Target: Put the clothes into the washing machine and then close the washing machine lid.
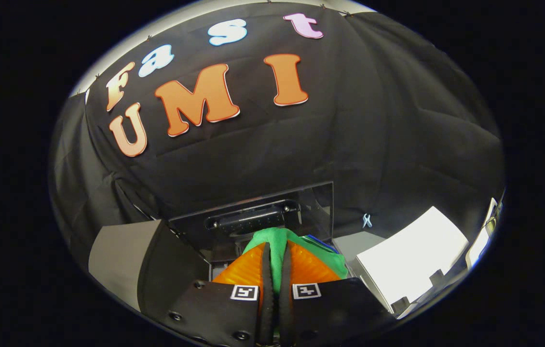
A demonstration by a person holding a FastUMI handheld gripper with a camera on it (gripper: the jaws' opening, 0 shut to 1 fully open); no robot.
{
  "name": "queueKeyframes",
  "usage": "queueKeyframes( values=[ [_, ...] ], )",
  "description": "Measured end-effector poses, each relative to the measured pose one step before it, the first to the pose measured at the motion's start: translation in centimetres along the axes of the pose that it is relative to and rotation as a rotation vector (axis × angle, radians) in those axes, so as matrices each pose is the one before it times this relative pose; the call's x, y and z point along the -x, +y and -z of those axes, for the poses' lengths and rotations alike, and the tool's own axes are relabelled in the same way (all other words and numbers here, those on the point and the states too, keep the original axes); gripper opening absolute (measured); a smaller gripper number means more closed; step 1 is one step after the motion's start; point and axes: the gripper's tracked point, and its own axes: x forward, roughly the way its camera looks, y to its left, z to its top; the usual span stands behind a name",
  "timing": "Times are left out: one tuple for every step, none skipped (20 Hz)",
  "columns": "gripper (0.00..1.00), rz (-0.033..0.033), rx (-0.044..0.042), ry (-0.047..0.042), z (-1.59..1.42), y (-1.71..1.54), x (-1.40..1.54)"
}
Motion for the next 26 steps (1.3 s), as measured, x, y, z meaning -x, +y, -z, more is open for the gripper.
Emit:
queueKeyframes(
  values=[
    [0.12, -0.00304, 0.00218, 0.0174, 0.721, -0.191, -0.895],
    [0.12, -0.0028, 0.00098, 0.01929, 0.728, -0.2, -0.857],
    [0.12, -0.00507, 0.00339, 0.02256, 0.934, -0.149, -0.822],
    [0.13, -0.00435, 0.00322, 0.02332, 0.865, -0.04, -1.038],
    [0.13, -0.00486, 0.00372, 0.02071, 0.957, -0.153, -0.91],
    [0.13, -0.00392, 0.00346, 0.01952, 0.726, -0.046, -1.147],
    [0.13, -0.00309, 0.0033, 0.01725, 0.778, 0.044, -1.058],
    [0.12, -0.00223, 0.00088, 0.01785, 0.723, 0.007, -1.006],
    [0.13, -0.00267, 0.00147, 0.01868, 0.827, 0.047, -0.962],
    [0.13, -0.00118, -0.00003, 0.02097, 0.736, 0.098, -0.858],
    [0.13, -0.00301, -0.0012, 0.02419, 0.906, 0.091, -0.85],
    [0.13, -0.00336, -0.00321, 0.02353, 0.78, 0.152, -0.839],
    [0.13, -0.00283, -0.0028, 0.0187, 0.662, 0.166, -0.726],
    [0.13, 0.00077, 0.00184, 0.01546, 0.57, -0.012, -0.841],
    [0.13, 0.00402, 0.00514, 0.01543, 0.656, -0.029, -0.798],
    [0.13, 0.0074, 0.00777, 0.01682, 0.838, -0.038, -0.971],
    [0.13, 0.00272, 0.00835, 0.01682, 0.582, 0.044, -0.386],
    [0.14, 0.00377, 0.00538, 0.01459, 0.655, 0.049, -0.712],
    [0.14, 0.00748, 0.0031, 0.01663, 0.73, 0.01, -0.562],
    [0.14, 0.00704, -0.00067, 0.01512, 0.616, 0.02, -0.44],
    [0.15, 0.00567, -0.00423, 0.0121, 0.504, -0.024, -0.47],
    [0.17, 0.00686, -0.00215, 0.0143, 0.459, -0.106, -0.419],
    [0.18, 0.00454, 0.00377, 0.01264, 0.421, -0.018, -0.256],
    [0.22, -0.0038, 0.00434, -0.00338, -0.028, 0.046, -0.272],
    [0.22, -0.0041, 0.00689, -0.01569, -0.256, 0.091, 0.275],
    [0.21, 0.01005, 0.015, -0.01777, -0.67, -0.006, 0.27]
  ],
)
